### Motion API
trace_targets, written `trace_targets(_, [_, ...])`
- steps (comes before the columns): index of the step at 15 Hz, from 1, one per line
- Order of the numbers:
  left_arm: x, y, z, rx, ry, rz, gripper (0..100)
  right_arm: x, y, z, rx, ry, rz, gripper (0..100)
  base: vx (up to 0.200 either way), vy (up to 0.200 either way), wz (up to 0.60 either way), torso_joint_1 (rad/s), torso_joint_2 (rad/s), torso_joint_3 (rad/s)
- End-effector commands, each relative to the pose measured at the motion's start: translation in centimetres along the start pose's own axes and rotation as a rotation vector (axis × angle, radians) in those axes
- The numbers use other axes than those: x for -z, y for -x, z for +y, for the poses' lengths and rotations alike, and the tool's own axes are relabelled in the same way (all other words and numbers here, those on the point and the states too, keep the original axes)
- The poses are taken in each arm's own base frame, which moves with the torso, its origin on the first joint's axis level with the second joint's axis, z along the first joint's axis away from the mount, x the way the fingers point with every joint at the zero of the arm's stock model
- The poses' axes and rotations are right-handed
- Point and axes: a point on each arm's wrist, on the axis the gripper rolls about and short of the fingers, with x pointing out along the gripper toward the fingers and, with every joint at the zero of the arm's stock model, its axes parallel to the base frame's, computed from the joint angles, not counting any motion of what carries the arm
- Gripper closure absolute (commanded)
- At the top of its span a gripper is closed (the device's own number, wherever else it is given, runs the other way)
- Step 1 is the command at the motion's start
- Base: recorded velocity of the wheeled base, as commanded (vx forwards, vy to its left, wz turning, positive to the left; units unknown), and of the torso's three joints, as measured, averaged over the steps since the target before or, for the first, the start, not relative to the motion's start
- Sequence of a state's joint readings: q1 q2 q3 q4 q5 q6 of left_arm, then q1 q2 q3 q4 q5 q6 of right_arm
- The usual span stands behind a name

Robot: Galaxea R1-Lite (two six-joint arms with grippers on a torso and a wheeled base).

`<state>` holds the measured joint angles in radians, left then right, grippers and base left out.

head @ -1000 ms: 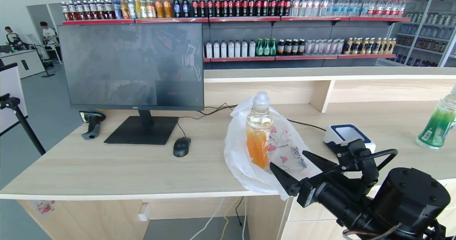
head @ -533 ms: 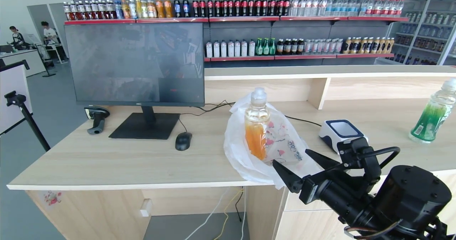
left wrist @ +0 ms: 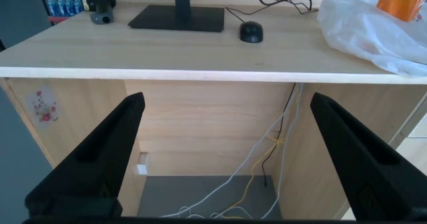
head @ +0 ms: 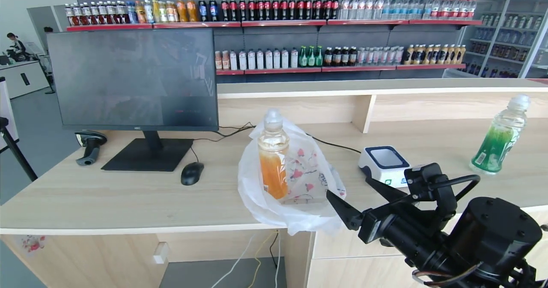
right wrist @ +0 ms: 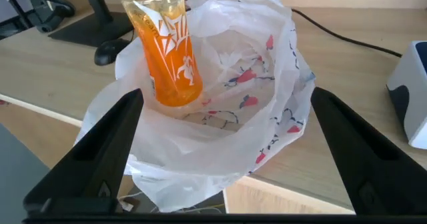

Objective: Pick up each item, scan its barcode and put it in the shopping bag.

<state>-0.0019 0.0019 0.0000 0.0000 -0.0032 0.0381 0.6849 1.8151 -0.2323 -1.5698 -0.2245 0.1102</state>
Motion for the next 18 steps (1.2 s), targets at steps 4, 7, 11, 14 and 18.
trace_targets(4, [0.0, 0.0, 0.0, -0.001, 0.003, 0.000, 0, -0.4, -0.8, -1.0, 0.074, 0.000, -0.027, 0, 0.000, -0.200, 0.00, 0.006, 0.00, 0.004])
trace_targets(7, [0.0, 0.0, 0.0, -0.001, 0.003, 0.000, 0, -0.3, -0.7, -1.2, 0.118, 0.000, -0.028, 0, 0.000, -0.200, 0.00, 0.001, 0.00, 0.001])
trace_targets(11, [0.0, 0.0, 0.0, -0.001, 0.006, 0.000, 0, -0.3, -0.7, -1.2, 0.124, -0.001, -0.026, 0, 0.000, -0.200, 0.00, 0.001, 0.00, 0.002])
trace_targets(14, [0.0, 0.0, 0.0, -0.001, 0.007, 0.000, 0, -0.3, -0.6, -1.2, 0.124, -0.002, -0.025, 0, 0.000, -0.200, 0.00, 0.004, 0.00, 0.001])
trace_targets(18, [0.0, 0.0, 0.0, -0.001, 0.020, 0.000, 0, -0.3, -0.3, -1.4, 0.130, -0.003, -0.022, 0, 0.000, -0.200, 0.00, 0.002, 0.00, 0.005])
